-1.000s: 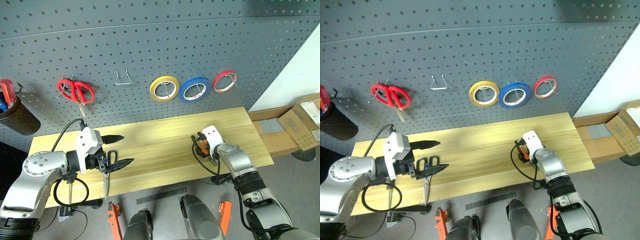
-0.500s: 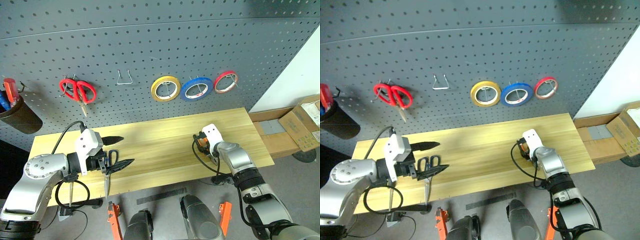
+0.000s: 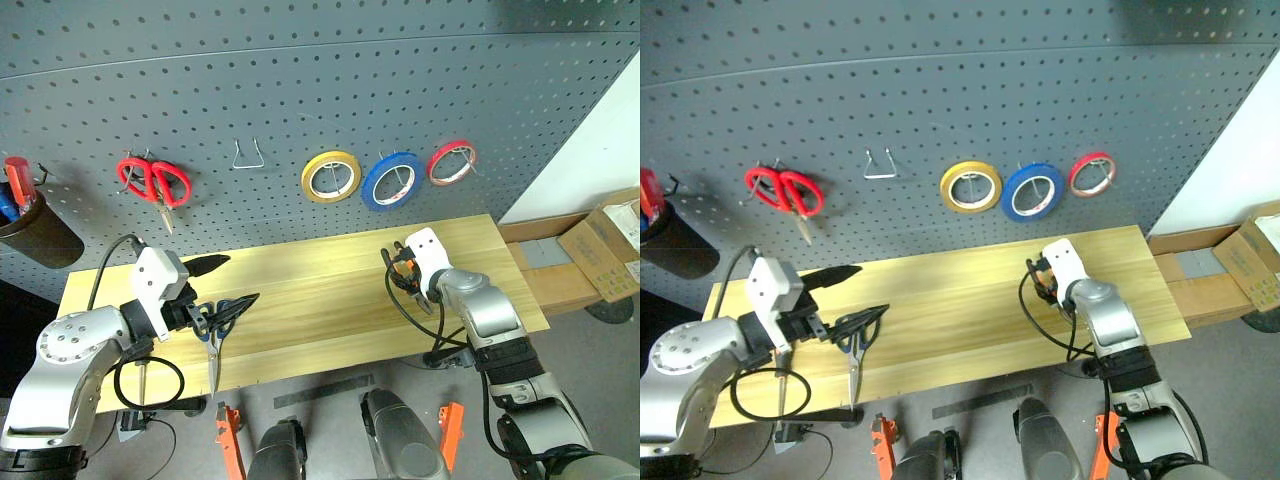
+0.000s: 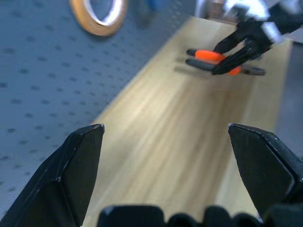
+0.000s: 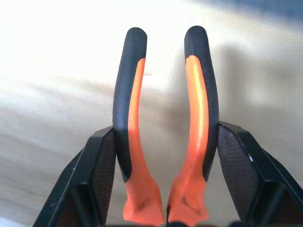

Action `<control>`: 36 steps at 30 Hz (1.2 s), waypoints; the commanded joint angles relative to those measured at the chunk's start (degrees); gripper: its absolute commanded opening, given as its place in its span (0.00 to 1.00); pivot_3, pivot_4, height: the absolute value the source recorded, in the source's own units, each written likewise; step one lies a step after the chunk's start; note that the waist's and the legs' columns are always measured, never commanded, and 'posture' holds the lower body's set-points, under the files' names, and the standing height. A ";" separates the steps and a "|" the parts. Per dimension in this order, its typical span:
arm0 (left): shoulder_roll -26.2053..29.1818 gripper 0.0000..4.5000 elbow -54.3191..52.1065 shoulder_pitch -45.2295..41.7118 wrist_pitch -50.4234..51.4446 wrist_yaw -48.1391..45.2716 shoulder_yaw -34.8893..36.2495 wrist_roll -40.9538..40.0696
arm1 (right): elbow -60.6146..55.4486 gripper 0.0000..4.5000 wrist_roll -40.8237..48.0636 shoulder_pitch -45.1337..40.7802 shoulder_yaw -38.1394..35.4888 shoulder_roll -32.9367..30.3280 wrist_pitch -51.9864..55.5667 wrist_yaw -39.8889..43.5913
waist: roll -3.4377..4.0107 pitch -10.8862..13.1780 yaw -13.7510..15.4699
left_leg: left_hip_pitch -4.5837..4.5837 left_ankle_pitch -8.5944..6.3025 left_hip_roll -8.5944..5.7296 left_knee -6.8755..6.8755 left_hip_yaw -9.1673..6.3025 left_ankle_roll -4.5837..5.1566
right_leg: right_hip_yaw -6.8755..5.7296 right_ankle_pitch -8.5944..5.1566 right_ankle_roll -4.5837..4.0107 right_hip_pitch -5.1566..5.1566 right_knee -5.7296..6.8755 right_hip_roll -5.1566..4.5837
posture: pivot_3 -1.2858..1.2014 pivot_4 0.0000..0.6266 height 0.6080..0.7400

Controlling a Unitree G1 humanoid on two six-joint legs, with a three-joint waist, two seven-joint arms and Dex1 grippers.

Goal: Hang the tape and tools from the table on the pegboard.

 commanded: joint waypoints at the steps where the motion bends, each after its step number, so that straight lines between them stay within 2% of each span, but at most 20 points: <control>1: -0.29 1.00 -2.19 1.95 -0.38 0.64 3.36 -1.27 | -11.47 0.59 2.34 0.79 0.15 0.24 4.88 0.76 | 0.01 0.01 0.07 | -0.01 0.00 0.00 -0.01 -0.01 0.00 | 0.00 0.00 0.00 0.00 -0.02 0.00 | 0.42 0.44 1.00; 10: -1.19 1.00 -3.48 3.37 -0.40 2.39 4.38 -1.36 | -19.16 0.59 5.47 1.02 2.41 -0.05 8.68 1.84 | 0.01 0.01 1.11 | -0.02 0.00 0.00 0.00 -0.06 0.00 | -0.01 0.00 0.00 0.00 -0.04 -0.02 | 0.43 0.42 1.00; 18: -1.72 1.00 -3.06 4.32 -0.93 3.94 8.47 -2.28 | -27.91 0.59 6.84 1.87 6.42 -0.62 4.35 2.55 | -0.01 -0.01 1.38 | -0.05 0.00 0.00 -0.01 -0.08 -0.01 | -0.03 0.00 -0.01 -0.02 -0.06 -0.03 | 0.43 0.35 1.00; 23: -1.89 1.00 -2.87 5.83 -0.49 4.16 12.59 -3.66 | -33.45 0.59 6.44 0.60 9.70 0.82 -0.06 1.68 | -0.04 -0.03 1.41 | -0.04 0.01 0.00 0.00 -0.08 -0.03 | -0.07 0.00 0.00 -0.03 -0.04 -0.03 | 0.44 0.35 1.00; 30: -2.16 1.00 -1.79 4.91 -0.09 5.41 15.32 -4.98 | -31.25 0.59 8.04 -6.04 6.74 6.92 -0.92 -0.74 | -0.11 -0.07 1.53 | -0.05 0.01 -0.01 0.03 -0.10 -0.03 | -0.09 0.00 -0.01 -0.03 -0.03 -0.06 | 0.43 0.35 1.00; 36: -2.37 1.00 1.47 1.06 -1.08 7.87 17.03 -5.16 | -20.37 0.59 8.49 -15.72 5.38 15.41 -6.14 -4.72 | -0.12 -0.08 1.27 | -0.04 0.01 0.00 0.02 -0.11 -0.03 | -0.11 0.04 -0.07 -0.07 -0.01 -0.05 | 0.43 0.34 1.00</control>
